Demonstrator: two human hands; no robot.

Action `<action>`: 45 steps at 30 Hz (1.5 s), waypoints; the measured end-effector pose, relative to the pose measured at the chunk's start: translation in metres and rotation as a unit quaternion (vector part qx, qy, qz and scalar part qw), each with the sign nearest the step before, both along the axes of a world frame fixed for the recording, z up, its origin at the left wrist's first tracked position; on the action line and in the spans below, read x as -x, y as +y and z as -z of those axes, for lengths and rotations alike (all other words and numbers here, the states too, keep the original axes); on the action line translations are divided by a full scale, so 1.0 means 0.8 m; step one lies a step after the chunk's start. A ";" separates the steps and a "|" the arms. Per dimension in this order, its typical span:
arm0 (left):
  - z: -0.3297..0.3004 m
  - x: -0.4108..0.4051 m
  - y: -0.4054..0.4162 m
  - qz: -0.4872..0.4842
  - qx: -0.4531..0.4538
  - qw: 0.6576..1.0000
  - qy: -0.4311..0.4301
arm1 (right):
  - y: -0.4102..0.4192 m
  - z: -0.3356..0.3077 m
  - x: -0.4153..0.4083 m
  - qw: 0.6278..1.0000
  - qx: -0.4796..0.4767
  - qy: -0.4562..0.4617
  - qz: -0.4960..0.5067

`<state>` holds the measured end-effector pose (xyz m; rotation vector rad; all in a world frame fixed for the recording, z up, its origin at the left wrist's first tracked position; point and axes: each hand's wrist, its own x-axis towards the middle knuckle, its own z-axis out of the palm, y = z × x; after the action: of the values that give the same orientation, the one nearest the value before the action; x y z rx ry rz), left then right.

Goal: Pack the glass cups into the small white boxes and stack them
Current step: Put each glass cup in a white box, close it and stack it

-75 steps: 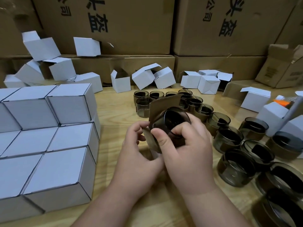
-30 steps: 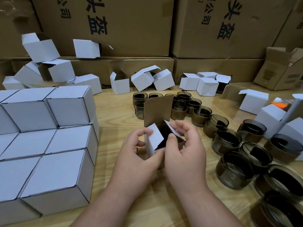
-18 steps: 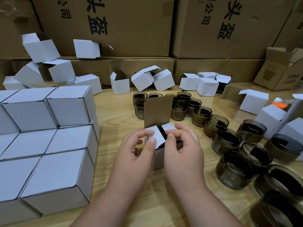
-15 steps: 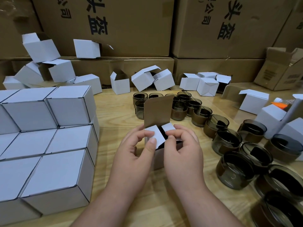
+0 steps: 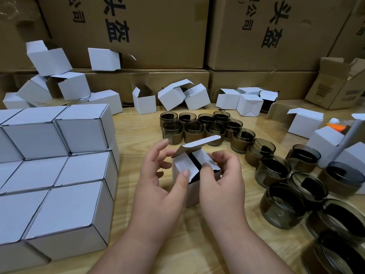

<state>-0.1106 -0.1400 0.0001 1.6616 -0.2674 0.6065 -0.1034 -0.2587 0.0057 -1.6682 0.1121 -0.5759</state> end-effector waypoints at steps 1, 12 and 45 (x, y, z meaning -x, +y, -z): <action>0.001 0.000 0.000 -0.003 -0.010 1.000 -0.003 | 0.000 0.000 -0.001 1.000 -0.004 -0.002 -0.002; 0.001 0.001 0.002 -0.006 -0.050 0.998 -0.042 | 0.002 -0.004 0.005 0.991 -0.114 -0.057 -0.031; -0.005 0.006 -0.005 -0.003 -0.012 1.000 -0.015 | 0.002 0.002 -0.002 0.996 -0.082 -0.030 -0.035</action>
<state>-0.1158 -0.1438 0.0037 1.6776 -0.2927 0.6348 -0.1019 -0.2573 0.0038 -1.4873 0.0549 -0.5485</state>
